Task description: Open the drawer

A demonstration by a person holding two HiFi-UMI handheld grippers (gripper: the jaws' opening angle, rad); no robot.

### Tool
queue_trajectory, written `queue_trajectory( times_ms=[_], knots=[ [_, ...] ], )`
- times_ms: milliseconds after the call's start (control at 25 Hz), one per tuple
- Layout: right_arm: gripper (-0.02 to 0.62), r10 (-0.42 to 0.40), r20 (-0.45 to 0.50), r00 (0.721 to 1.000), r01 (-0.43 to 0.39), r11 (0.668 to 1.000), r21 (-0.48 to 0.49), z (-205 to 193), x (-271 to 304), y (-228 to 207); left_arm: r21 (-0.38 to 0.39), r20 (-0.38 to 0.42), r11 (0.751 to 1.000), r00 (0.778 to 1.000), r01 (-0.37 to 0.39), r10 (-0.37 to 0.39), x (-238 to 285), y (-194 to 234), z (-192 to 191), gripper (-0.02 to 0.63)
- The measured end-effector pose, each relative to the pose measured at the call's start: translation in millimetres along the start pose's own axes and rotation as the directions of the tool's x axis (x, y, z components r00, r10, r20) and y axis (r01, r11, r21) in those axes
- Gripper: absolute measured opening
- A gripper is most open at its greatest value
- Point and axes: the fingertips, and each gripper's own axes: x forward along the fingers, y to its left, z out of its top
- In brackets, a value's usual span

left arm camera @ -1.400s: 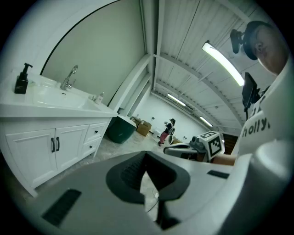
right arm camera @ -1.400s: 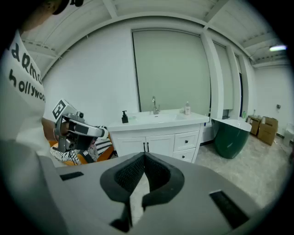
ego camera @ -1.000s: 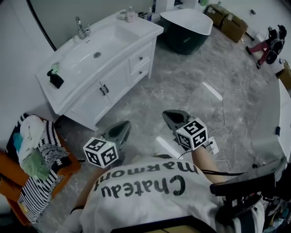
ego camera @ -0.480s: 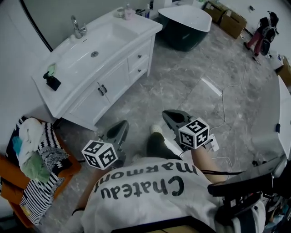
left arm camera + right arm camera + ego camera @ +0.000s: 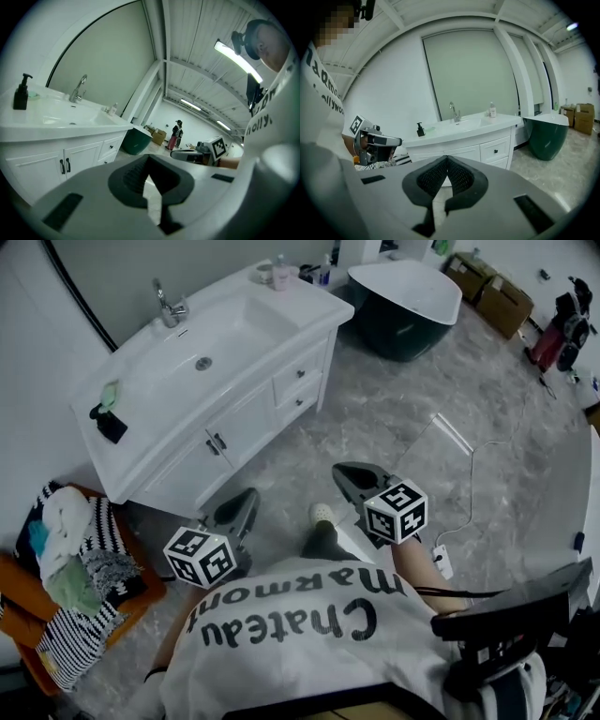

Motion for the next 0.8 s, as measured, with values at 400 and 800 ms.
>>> queue_trajectory(
  times_ms=[400,800],
  knots=[
    [0.009,0.113,-0.025,0.993,-0.114,0.993,-0.011,49.3,58.5,-129.0,-0.022,0.120,0.988,0.980,-0.156,0.158,109.8,47.3,71.2,0.008],
    [0.011,0.149,-0.047,0.988,-0.152,0.987,-0.057,83.2,94.7,-217.0,-0.046,0.158,0.957,0.944,-0.286,0.290,182.2,77.9,101.9,0.008]
  ],
)
